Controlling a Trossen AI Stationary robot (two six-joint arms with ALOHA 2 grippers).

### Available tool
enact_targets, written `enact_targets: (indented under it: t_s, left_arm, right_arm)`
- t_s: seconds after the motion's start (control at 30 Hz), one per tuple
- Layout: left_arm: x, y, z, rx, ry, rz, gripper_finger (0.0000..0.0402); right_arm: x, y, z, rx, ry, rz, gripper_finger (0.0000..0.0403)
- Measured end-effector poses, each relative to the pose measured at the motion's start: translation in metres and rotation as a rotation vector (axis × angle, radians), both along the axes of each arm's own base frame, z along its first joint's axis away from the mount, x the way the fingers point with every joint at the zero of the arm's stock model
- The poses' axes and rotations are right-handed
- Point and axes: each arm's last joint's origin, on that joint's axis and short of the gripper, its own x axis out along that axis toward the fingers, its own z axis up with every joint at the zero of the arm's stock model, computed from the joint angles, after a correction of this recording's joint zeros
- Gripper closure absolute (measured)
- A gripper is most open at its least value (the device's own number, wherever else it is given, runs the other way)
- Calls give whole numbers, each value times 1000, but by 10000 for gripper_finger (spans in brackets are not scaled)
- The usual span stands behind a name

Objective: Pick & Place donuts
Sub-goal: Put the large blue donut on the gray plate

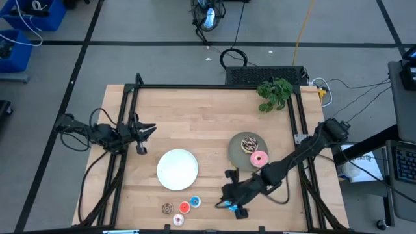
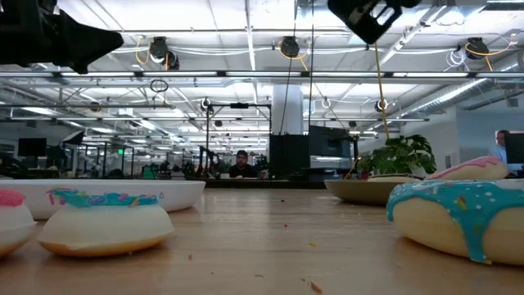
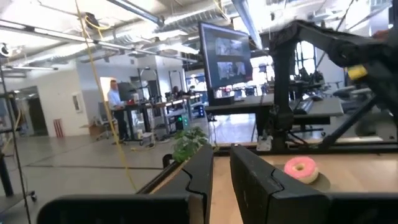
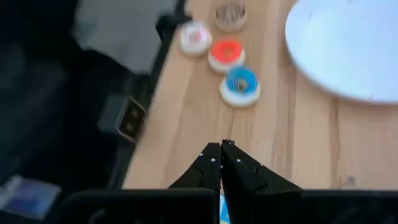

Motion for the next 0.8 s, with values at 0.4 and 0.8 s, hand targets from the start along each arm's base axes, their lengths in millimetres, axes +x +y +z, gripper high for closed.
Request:
enact_targets:
  t_s: [0.4, 0.8]
  left_arm:
    - [1, -1, -1, 3, 4, -48, 339]
    - [0, 1, -2, -70, 6, 33, 339]
  right_arm:
    - [25, 27, 38, -179, 361, 1, 403]
    - [18, 40, 18, -91, 448, 53, 311]
